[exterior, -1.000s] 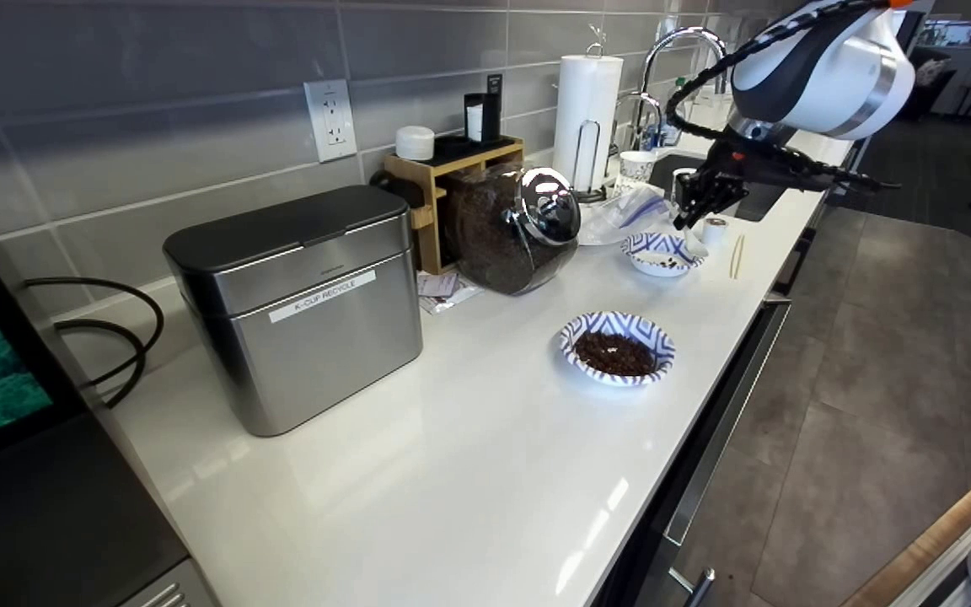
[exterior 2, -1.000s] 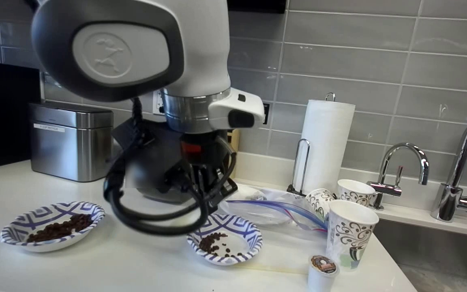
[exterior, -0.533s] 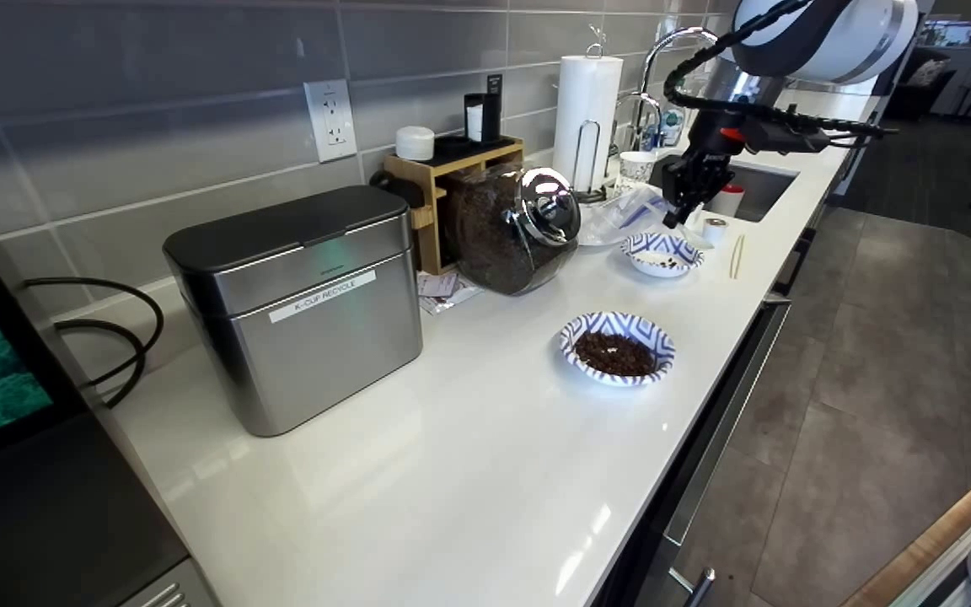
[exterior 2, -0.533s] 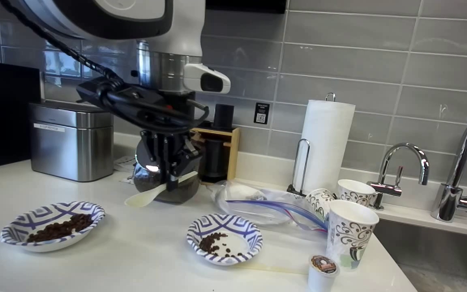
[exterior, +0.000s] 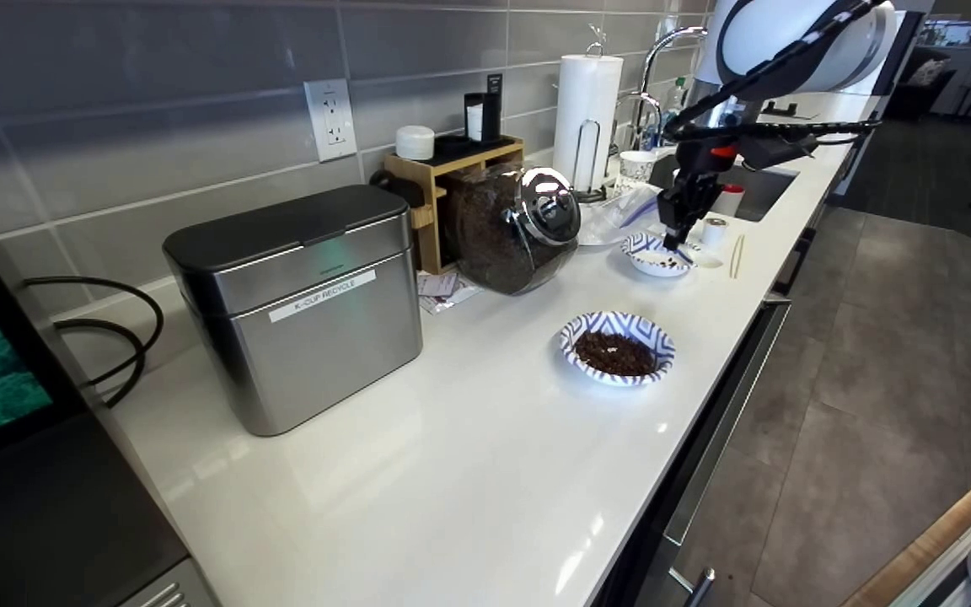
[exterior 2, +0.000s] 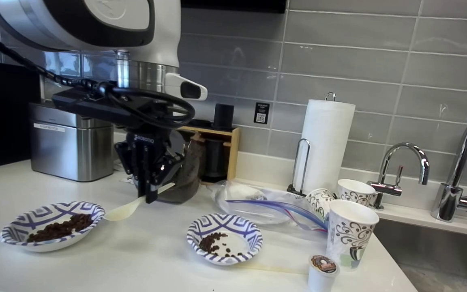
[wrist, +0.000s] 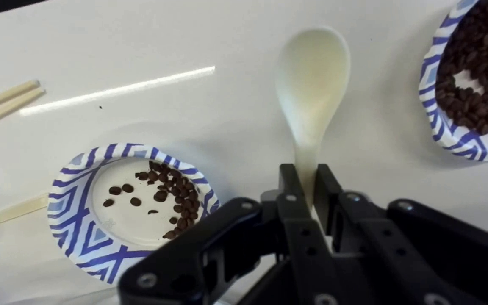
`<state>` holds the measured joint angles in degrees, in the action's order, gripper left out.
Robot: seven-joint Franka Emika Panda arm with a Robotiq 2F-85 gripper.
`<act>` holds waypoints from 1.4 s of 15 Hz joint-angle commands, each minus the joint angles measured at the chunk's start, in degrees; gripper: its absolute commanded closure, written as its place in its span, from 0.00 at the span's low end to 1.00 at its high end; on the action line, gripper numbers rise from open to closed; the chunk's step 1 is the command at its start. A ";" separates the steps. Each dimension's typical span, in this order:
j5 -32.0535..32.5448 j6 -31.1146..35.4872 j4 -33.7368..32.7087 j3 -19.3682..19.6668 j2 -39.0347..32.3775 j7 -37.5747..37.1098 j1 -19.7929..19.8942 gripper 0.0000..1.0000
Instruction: Place some coffee grains on the spoon, empty the spoon into the bowl with less grains and place the spoon back
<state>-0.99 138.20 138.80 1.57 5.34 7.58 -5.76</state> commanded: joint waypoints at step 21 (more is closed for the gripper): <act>-0.59 8.70 3.47 -2.82 -10.29 6.34 2.20 0.97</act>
<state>-1.06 144.71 141.70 -0.08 -4.02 12.93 -4.74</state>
